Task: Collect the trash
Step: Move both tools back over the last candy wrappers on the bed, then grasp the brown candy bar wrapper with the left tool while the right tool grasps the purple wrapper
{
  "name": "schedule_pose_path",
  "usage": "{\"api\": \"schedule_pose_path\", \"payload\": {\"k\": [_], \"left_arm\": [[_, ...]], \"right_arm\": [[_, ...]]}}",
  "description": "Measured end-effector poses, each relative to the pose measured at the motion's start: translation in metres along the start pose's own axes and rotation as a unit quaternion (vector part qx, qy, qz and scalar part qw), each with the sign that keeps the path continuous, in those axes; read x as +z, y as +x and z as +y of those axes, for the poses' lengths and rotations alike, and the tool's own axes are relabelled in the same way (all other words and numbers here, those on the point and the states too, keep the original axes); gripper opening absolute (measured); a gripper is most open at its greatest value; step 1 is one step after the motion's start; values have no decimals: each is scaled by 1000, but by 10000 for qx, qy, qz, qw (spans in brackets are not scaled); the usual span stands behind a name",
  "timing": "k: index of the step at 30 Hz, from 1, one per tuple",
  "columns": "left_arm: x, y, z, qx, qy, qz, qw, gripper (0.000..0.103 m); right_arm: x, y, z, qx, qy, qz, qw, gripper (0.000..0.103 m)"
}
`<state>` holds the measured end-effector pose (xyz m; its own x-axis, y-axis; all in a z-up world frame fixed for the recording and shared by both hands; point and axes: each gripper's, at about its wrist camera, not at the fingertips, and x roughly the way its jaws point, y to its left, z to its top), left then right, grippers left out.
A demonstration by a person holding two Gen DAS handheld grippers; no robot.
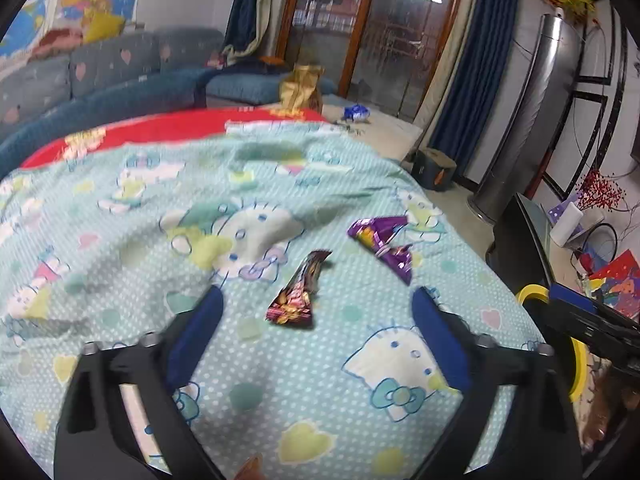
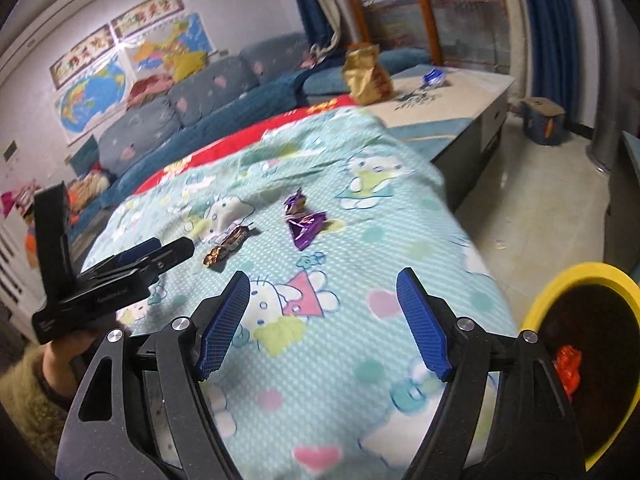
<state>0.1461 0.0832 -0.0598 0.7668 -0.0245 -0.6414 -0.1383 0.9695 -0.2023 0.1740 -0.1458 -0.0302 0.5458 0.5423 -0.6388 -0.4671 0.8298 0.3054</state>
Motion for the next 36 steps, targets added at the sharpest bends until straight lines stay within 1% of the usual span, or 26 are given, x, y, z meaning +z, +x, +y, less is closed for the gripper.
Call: {"api": "schedule_pose_path", "payload": {"k": [1, 2, 3, 4, 9, 12, 14, 18, 21, 23, 24, 25, 27, 32, 36], "left_arm": [[0, 3, 3, -18, -29, 76, 10000, 74], [-1, 7, 5, -38, -40, 150, 9999, 72], [-3, 10, 7, -57, -50, 223, 9997, 69], [-4, 15, 9, -100, -82, 300, 9995, 63], [-7, 29, 15, -128, -134, 446, 9988, 60], [-5, 37, 19, -133, -167, 493, 9986, 55], [-4, 42, 21, -136, -177, 533, 9983, 52], [-5, 51, 22, -170, -197, 606, 9978, 46], [-7, 57, 22, -184, -182, 676, 9974, 43], [-8, 60, 22, -188, -161, 707, 9972, 41], [-9, 60, 22, -187, -161, 716, 9971, 39], [-9, 61, 22, -184, -167, 724, 9971, 38], [-10, 62, 22, -167, -160, 739, 9970, 32], [-10, 62, 19, -149, -90, 740, 9971, 31], [-9, 60, 12, -227, -32, 699, 9973, 31]], "right_arm": [[3, 9, 2, 8, -34, 90, 10000, 68], [5, 15, 3, 28, -60, 140, 9999, 68], [10, 26, 5, 72, -97, 208, 9997, 68], [11, 32, 6, 50, -124, 263, 9996, 68], [24, 69, 12, 16, -196, 536, 9984, 68], [32, 90, 15, -31, -237, 672, 9975, 68], [35, 105, 16, -92, -271, 828, 9962, 66], [37, 129, 14, -127, -213, 1070, 9940, 58], [38, 139, 13, -112, -132, 1066, 9942, 55], [38, 142, 14, -71, -91, 1043, 9945, 45], [38, 143, 15, -65, -97, 1040, 9945, 31], [36, 145, 16, -64, -116, 1042, 9945, 28], [34, 143, 15, -41, -101, 960, 9953, 27], [26, 127, 15, -2, -51, 783, 9969, 25], [16, 103, 14, -12, -73, 580, 9983, 25]]}}
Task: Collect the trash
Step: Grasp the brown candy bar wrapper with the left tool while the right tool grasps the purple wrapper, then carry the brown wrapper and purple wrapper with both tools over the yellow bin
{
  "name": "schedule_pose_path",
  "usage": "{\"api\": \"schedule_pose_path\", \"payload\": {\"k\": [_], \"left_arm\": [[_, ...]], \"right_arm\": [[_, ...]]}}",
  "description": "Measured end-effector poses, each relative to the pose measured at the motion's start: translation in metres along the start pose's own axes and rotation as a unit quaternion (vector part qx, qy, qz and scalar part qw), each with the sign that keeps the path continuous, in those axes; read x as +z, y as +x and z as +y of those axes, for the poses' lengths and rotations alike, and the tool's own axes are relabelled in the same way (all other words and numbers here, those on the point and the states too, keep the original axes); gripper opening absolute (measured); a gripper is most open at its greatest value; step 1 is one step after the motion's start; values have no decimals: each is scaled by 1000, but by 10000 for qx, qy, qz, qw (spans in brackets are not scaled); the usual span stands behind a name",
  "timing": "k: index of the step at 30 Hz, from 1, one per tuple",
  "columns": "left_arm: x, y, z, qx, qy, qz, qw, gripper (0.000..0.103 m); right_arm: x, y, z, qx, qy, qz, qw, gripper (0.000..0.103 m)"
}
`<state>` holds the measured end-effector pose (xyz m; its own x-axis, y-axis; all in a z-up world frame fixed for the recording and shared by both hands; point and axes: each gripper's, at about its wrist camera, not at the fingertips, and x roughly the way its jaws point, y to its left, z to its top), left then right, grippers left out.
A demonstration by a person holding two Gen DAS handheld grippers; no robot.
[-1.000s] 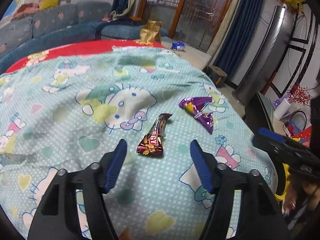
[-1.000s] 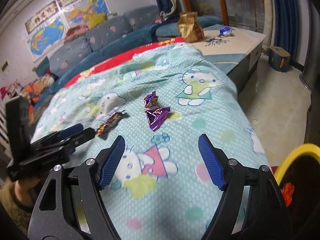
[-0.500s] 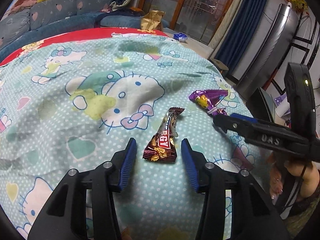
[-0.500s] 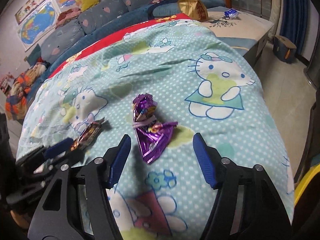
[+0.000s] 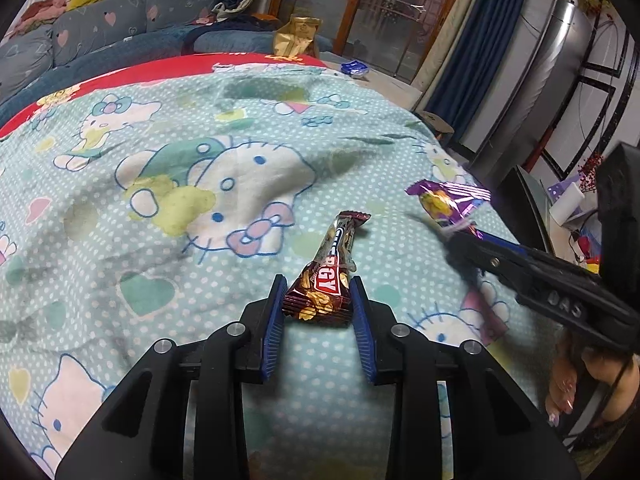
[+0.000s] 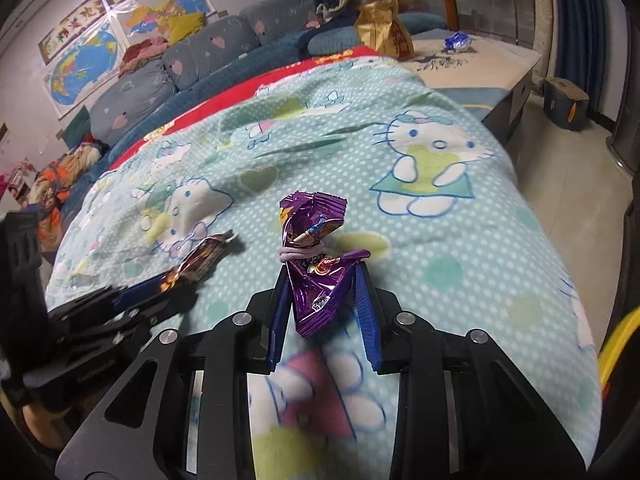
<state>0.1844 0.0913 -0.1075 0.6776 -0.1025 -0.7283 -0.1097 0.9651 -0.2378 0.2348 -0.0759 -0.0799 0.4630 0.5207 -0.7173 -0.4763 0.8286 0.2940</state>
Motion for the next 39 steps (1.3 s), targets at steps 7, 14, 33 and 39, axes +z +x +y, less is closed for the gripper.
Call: {"api": "schedule_pose_path", "payload": {"k": [7, 14, 33, 39], "left_arm": [[-1, -14, -27, -233, 193, -150, 9994, 30], [0, -28, -58, -453, 432, -274, 9977, 30], [-8, -42, -141, -1013, 1094, -332, 9883, 30], [-12, -43, -164, -1148, 1284, -312, 9846, 30]], "right_arm": [[-16, -40, -10, -99, 58, -297, 9995, 25], [-30, -76, -32, -199, 341, -555, 9977, 25], [-63, -144, -89, -792, 909, -1064, 9870, 25], [-74, -160, -105, -959, 1099, -1151, 9826, 25]]}}
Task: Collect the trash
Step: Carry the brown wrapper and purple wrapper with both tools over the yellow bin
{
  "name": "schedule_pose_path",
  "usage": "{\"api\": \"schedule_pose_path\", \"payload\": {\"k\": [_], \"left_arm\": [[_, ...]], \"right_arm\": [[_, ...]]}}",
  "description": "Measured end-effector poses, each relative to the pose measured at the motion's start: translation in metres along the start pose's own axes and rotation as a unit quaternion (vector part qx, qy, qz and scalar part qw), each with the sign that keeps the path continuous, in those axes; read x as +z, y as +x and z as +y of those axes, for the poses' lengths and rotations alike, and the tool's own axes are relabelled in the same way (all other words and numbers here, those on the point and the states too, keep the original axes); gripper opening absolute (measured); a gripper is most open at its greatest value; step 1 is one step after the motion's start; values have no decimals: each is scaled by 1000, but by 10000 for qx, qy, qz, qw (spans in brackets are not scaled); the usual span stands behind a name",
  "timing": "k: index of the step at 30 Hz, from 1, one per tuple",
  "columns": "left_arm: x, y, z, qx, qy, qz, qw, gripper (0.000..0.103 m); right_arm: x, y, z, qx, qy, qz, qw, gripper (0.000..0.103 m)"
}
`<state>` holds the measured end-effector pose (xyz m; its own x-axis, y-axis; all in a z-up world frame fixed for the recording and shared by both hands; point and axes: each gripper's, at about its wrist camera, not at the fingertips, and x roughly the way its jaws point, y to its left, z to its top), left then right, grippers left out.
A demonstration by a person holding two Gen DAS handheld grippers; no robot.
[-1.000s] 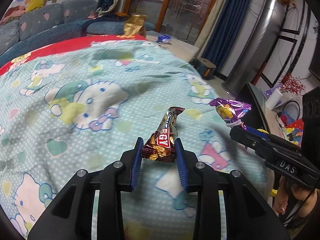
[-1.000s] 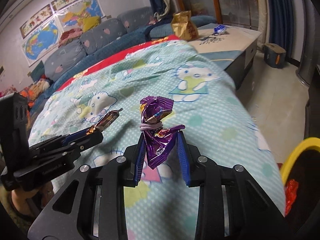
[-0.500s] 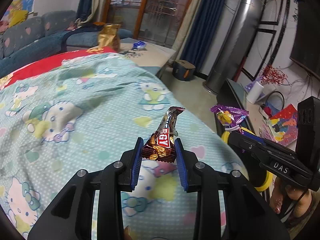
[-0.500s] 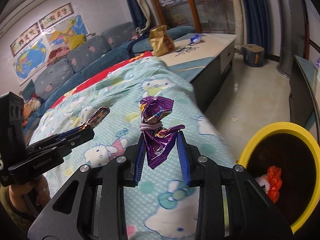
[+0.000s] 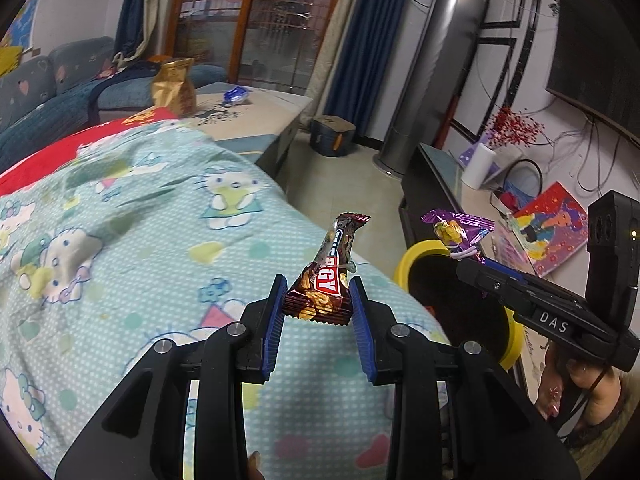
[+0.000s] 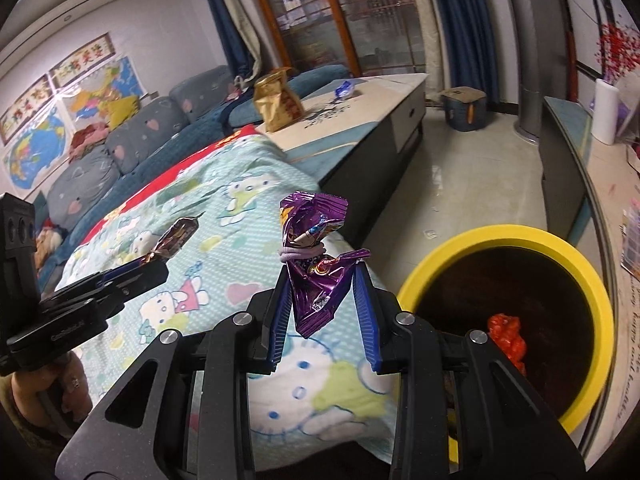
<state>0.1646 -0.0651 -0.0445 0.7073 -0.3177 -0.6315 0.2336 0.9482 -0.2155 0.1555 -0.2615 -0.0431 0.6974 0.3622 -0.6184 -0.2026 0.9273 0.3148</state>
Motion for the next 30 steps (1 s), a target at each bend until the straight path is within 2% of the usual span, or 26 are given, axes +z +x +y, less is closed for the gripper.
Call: {"api": "schedule_pose_path", "payload": {"k": [19, 30], "left_arm": [[-1, 8, -61, -452, 551, 55, 9974, 30], [-5, 16, -91, -665, 867, 132, 9939, 30]], "right_arm": [[-7, -32, -56, -546, 381, -174, 9976, 25], [-17, -39, -92, -927, 629, -61, 9937, 25]]}}
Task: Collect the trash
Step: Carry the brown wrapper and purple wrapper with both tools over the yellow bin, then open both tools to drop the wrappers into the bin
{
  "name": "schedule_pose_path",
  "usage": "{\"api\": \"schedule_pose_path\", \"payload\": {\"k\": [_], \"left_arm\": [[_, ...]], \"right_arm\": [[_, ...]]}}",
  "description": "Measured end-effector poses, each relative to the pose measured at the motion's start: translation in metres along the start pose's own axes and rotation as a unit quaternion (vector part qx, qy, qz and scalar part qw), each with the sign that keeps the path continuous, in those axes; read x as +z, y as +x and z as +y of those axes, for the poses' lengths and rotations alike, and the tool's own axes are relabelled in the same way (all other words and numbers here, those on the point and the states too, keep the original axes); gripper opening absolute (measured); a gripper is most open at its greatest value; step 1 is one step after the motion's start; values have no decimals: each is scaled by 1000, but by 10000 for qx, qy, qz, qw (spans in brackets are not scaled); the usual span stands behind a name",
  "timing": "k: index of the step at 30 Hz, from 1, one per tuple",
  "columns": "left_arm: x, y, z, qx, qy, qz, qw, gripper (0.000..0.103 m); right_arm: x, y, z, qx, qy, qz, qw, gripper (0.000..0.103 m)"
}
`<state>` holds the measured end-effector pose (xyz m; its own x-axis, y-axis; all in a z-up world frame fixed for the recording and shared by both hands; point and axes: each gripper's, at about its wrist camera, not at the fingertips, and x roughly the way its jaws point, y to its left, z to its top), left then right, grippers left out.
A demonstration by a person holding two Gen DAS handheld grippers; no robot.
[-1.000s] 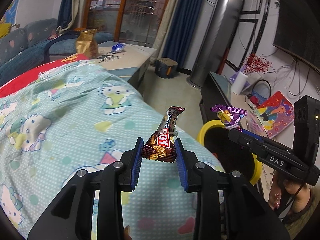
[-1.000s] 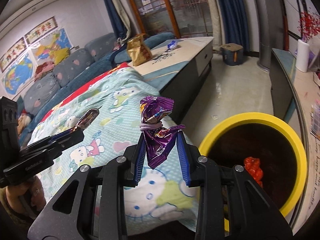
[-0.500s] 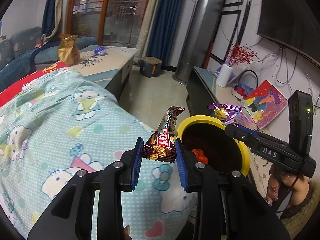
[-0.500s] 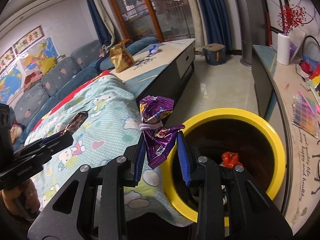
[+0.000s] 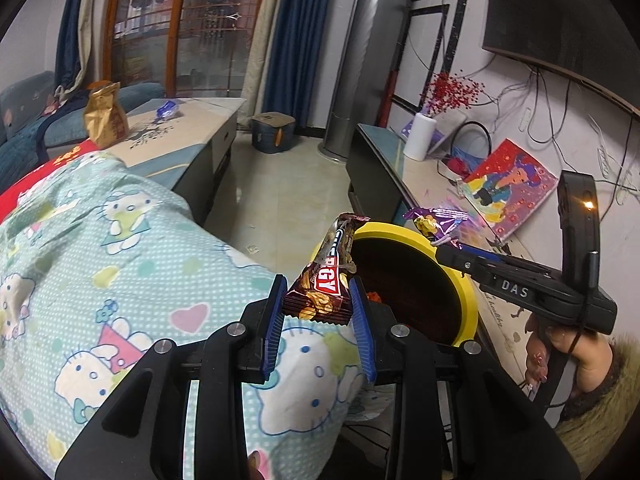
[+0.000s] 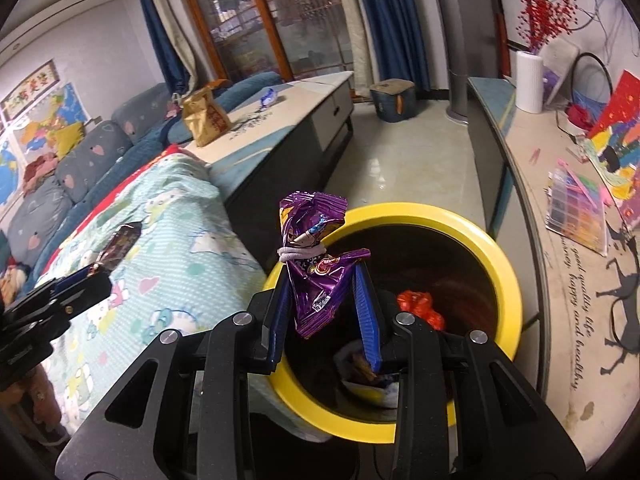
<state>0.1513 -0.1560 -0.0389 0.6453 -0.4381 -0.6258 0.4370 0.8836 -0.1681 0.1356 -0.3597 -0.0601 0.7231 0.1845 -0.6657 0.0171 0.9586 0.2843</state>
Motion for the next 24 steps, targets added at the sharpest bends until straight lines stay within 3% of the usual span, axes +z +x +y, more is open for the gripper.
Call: {"api": "schedule_pose_path", "payload": {"k": [11, 24], "left_arm": [[-3, 20, -30, -273, 290, 136, 9991, 30], [-15, 62, -62, -498, 655, 474, 9955, 31]], "right_arm": [[-5, 3, -40, -315, 372, 177, 9987, 26], [-6, 7, -70, -350, 751, 305, 9961, 29]]}}
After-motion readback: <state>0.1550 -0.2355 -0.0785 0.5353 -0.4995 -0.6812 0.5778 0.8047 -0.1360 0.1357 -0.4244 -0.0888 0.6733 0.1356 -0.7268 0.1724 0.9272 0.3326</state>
